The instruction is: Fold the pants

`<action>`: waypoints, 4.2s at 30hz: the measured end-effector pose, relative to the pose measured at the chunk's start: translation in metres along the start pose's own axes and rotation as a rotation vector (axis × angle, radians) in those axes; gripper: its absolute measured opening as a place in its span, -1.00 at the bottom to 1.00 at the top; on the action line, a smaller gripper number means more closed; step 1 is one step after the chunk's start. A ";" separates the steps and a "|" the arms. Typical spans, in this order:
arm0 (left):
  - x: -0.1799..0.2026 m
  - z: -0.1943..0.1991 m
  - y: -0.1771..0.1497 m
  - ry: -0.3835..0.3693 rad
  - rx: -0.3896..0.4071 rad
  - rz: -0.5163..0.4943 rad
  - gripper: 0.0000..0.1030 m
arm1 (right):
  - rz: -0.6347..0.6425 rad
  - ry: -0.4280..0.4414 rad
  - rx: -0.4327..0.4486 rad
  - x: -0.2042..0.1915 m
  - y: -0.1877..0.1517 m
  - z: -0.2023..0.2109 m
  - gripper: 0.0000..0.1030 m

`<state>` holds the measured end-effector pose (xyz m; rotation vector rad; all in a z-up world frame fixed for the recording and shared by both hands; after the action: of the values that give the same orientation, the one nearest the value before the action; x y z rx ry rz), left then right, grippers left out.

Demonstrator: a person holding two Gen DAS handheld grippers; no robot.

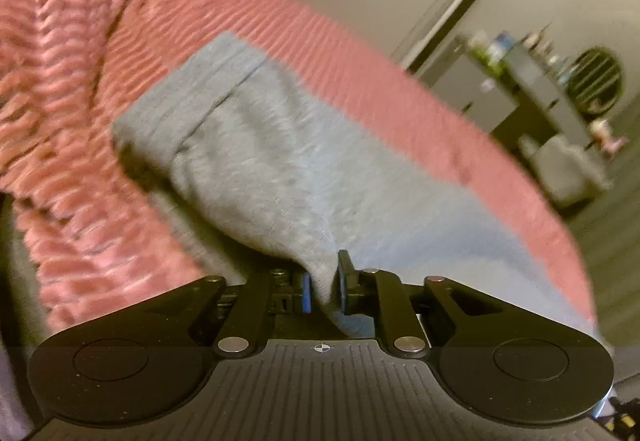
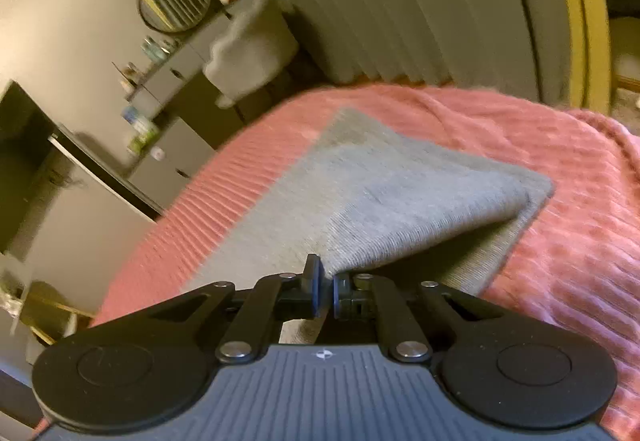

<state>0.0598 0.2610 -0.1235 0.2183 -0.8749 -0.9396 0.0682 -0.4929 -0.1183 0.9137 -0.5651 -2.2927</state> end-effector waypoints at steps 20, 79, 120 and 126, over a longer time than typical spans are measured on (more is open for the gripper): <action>0.164 -0.064 0.046 0.028 0.012 -0.446 0.15 | 0.524 0.074 0.049 -0.171 -0.110 0.001 0.82; 0.180 -0.199 0.060 -0.112 -0.303 -0.260 -0.61 | 0.731 -0.111 0.018 -0.175 -0.153 -0.071 1.00; 0.145 -0.082 -0.008 0.203 -0.020 -0.500 0.66 | 0.764 -0.110 0.013 -0.178 -0.151 -0.067 1.00; 0.148 -0.062 -0.055 -0.055 -0.052 -0.374 0.84 | 0.777 -0.034 -0.135 -0.175 -0.148 -0.050 1.00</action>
<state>0.1142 0.1008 -0.1091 0.3192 -0.8743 -1.3199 0.1512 -0.2768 -0.1548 0.4670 -0.6319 -1.6151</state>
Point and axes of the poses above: each gripper's, at about its wrist camera, not at the fingertips, and z roughly against the way its jaws point, x to its right, y to its top, the point moved 7 cm from there along -z, roughly the way its jaws point, and after that the axes turned 10 degrees about -y, right-handed, at the moved point
